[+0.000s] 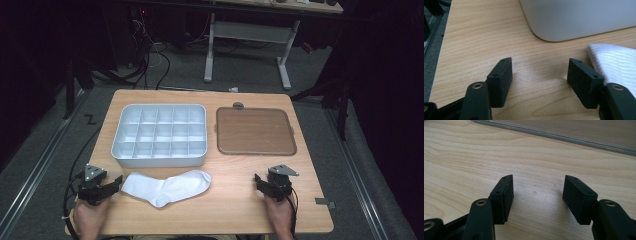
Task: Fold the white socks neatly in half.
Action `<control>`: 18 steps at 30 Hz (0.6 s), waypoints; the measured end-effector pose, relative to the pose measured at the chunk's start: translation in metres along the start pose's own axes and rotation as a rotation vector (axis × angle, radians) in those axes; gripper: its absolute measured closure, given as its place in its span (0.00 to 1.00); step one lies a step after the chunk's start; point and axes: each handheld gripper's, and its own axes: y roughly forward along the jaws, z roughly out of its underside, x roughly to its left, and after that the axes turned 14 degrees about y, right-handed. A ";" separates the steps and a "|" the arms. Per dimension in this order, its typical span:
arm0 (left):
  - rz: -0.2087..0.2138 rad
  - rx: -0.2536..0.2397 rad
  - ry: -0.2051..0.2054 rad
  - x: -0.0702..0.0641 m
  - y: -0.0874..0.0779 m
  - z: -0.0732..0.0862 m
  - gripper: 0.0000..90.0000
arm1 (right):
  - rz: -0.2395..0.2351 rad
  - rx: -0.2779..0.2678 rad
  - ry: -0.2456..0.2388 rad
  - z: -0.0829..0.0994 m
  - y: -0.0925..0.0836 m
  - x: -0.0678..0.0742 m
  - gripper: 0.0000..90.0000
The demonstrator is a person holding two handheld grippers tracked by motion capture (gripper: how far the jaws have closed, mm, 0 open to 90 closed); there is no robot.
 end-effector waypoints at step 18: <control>0.005 0.002 -0.006 0.000 0.000 0.000 0.40 | 0.002 0.000 0.001 0.000 0.000 0.000 0.47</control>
